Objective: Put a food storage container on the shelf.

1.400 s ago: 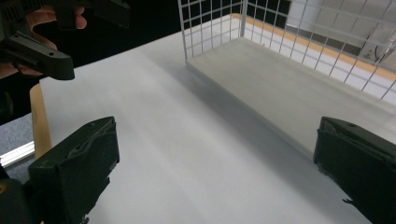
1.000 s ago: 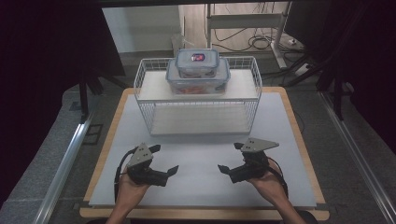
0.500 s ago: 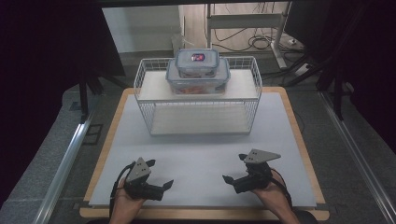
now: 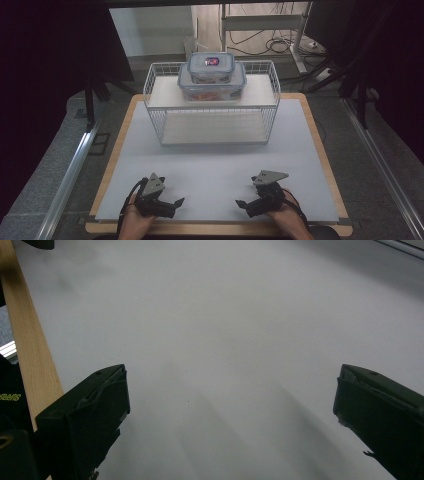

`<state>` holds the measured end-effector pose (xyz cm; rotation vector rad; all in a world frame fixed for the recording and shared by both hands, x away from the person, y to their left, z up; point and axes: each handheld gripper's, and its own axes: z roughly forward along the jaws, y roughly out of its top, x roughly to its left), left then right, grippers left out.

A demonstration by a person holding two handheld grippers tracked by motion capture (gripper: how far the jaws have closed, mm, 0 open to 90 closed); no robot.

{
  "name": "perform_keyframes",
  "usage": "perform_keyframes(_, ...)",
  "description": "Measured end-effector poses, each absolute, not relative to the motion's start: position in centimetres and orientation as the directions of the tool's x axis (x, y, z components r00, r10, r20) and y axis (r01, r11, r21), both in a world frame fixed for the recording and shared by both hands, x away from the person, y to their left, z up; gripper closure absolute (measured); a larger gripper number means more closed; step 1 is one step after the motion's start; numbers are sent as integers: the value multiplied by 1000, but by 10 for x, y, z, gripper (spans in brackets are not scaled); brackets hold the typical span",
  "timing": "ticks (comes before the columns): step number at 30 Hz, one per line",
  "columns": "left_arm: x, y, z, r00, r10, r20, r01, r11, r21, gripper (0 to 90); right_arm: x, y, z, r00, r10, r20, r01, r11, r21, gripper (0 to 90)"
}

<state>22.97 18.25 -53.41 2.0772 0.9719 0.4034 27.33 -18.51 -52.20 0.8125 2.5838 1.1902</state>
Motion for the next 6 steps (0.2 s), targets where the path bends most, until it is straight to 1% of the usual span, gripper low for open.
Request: perform_keyframes(6, 230, 180, -535, 661, 749, -43, 506, -404, 762, 22, 276, -185, -526, -825, 561, 65, 421, 535, 732, 17)
